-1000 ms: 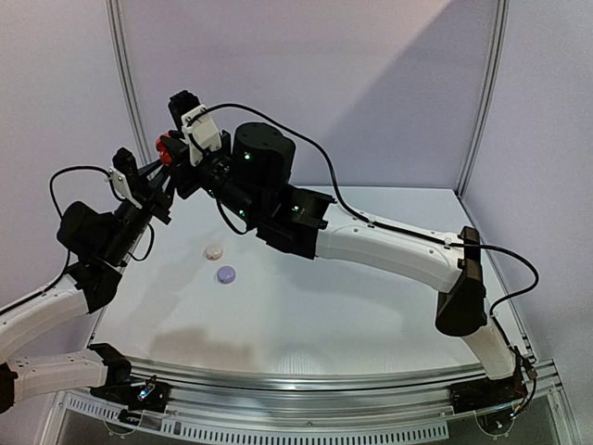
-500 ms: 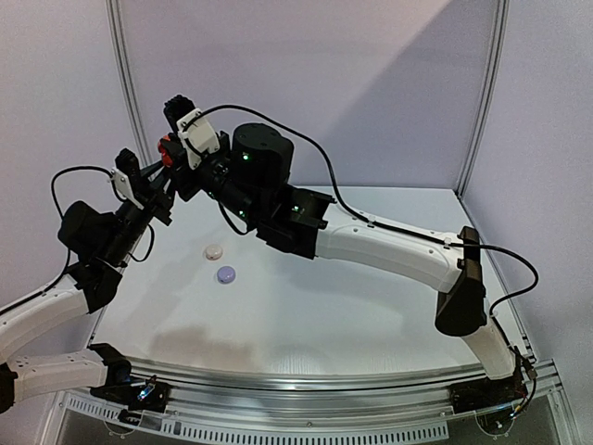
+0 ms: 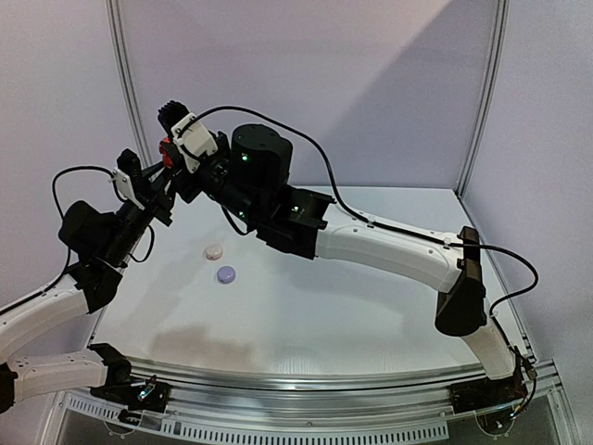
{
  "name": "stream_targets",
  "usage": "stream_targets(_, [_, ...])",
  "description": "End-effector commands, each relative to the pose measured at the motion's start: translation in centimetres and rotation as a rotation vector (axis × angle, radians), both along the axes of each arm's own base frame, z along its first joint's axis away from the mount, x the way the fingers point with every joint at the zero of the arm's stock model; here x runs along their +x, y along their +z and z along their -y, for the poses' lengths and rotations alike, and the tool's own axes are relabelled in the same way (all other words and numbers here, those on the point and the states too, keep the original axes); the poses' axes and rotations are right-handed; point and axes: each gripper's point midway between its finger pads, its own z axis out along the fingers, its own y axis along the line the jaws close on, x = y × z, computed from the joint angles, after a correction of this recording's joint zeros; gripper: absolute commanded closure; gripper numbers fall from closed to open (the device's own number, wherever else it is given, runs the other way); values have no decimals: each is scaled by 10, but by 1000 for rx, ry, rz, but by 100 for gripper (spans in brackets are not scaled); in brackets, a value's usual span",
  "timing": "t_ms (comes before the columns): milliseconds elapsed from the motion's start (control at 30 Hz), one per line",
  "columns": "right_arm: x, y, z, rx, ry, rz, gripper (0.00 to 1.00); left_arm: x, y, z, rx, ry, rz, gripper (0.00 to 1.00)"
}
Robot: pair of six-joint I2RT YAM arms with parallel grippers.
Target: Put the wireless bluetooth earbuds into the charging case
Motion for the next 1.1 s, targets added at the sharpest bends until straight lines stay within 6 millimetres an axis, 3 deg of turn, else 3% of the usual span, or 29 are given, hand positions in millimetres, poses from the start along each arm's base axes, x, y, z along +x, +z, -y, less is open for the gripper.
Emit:
stream_targets(0, [8, -26, -5, -87, -22, -8, 100, -8, 21, -5, -39, 11, 59, 100])
stream_targets(533, [7, -33, -9, -83, 1, -44, 98, -9, 23, -6, -53, 7, 67, 100])
stream_targets(767, [5, -21, -1, 7, 23, -115, 100, -9, 23, -7, -45, 20, 77, 100])
stream_targets(1067, [0, 15, 18, 118, 22, -104, 100, -15, 24, -5, -15, 14, 129, 100])
